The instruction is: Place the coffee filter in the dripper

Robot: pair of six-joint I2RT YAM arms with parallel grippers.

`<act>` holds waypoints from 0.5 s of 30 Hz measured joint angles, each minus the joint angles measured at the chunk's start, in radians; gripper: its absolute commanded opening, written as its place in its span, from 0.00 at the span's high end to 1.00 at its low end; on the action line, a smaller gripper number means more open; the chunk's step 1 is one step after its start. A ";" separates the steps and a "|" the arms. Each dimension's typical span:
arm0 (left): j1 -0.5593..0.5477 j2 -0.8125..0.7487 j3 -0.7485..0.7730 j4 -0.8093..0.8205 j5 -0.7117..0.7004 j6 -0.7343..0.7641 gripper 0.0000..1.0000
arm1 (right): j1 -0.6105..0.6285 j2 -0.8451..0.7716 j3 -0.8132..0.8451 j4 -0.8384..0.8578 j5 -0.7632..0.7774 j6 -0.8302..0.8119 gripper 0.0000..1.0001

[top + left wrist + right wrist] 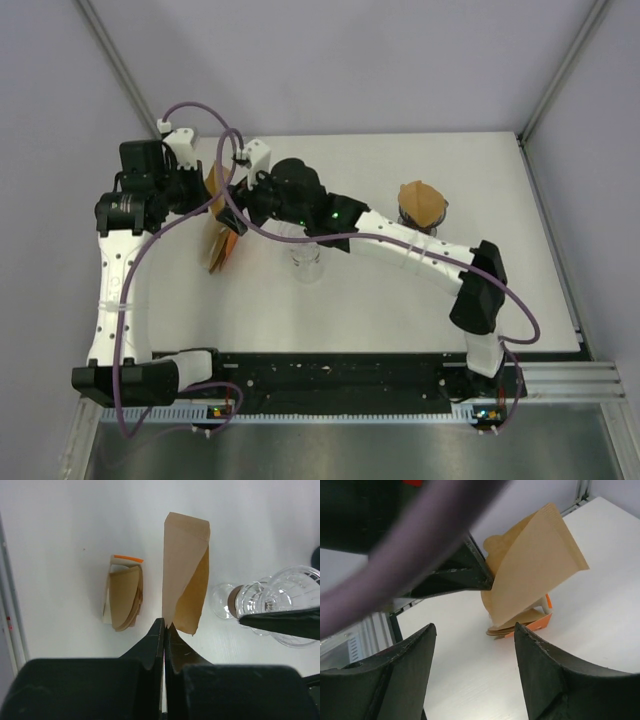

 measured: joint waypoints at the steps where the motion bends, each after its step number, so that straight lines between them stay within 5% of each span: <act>1: 0.000 0.000 0.000 -0.005 0.012 -0.005 1.00 | 0.003 0.026 0.015 0.003 0.002 0.002 0.37; 8: 0.000 0.000 0.002 -0.020 0.076 -0.052 1.00 | 0.006 0.117 0.051 0.026 0.070 0.007 0.43; 15: 0.000 0.002 0.018 -0.022 0.108 -0.069 1.00 | 0.006 0.140 0.090 0.024 0.204 -0.012 0.62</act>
